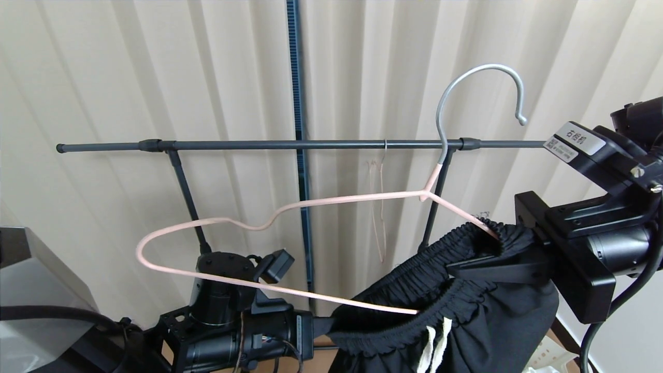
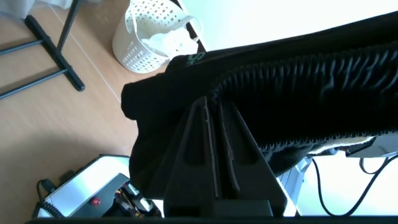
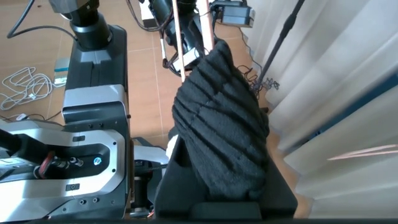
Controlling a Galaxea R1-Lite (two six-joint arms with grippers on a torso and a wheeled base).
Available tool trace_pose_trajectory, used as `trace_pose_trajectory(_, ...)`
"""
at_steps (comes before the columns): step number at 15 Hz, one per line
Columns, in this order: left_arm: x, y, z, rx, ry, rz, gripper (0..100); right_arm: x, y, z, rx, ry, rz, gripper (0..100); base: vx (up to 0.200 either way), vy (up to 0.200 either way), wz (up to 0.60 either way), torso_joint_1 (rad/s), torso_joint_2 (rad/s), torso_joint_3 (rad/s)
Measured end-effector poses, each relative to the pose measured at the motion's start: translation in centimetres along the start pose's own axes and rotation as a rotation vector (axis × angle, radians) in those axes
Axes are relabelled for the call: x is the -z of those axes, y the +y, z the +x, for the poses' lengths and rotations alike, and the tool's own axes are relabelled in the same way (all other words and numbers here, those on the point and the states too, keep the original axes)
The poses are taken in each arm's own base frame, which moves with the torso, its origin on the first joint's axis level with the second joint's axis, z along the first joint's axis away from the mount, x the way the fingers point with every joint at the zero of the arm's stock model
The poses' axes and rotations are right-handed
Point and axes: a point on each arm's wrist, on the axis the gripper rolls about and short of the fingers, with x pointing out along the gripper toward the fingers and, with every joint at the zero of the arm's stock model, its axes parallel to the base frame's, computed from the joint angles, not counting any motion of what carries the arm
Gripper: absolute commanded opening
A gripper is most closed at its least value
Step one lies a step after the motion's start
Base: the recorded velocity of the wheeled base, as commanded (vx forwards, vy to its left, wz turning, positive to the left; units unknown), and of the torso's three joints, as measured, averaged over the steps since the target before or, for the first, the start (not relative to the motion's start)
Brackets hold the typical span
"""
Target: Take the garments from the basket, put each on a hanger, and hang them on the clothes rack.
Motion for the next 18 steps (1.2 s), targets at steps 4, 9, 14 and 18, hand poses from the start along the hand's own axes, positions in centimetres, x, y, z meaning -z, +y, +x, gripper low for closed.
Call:
trace_pose_trajectory(4,-0.8,0.6,-2.8,-0.034,-0.07,-0.017,0,0.2,-0.9,-0.6,0.051,-0.018,-0.004,0,0.0,0.0,0.0,0.0,0.0,0.0)
trace_pose_trajectory(9,-1.8,1.7,-5.9,-0.091,-0.166,-0.042,0,0.8,-1.5,-0.6,0.078,0.0,0.008,0,0.0,0.0,0.0,0.0,0.0,0.0)
trace_pose_trajectory(14,-2.7,2.2,-7.9,-0.126,-0.247,-0.045,0,2.0,-2.2,0.1,0.133,0.078,-0.032,0,0.0,0.0,0.0,0.0,0.0,0.0)
trace_pose_trajectory(18,-3.2,2.9,-9.1,-0.166,-0.293,-0.029,0,3.1,-2.6,0.8,0.173,0.154,-0.084,0,0.0,0.0,0.0,0.0,0.0,0.0)
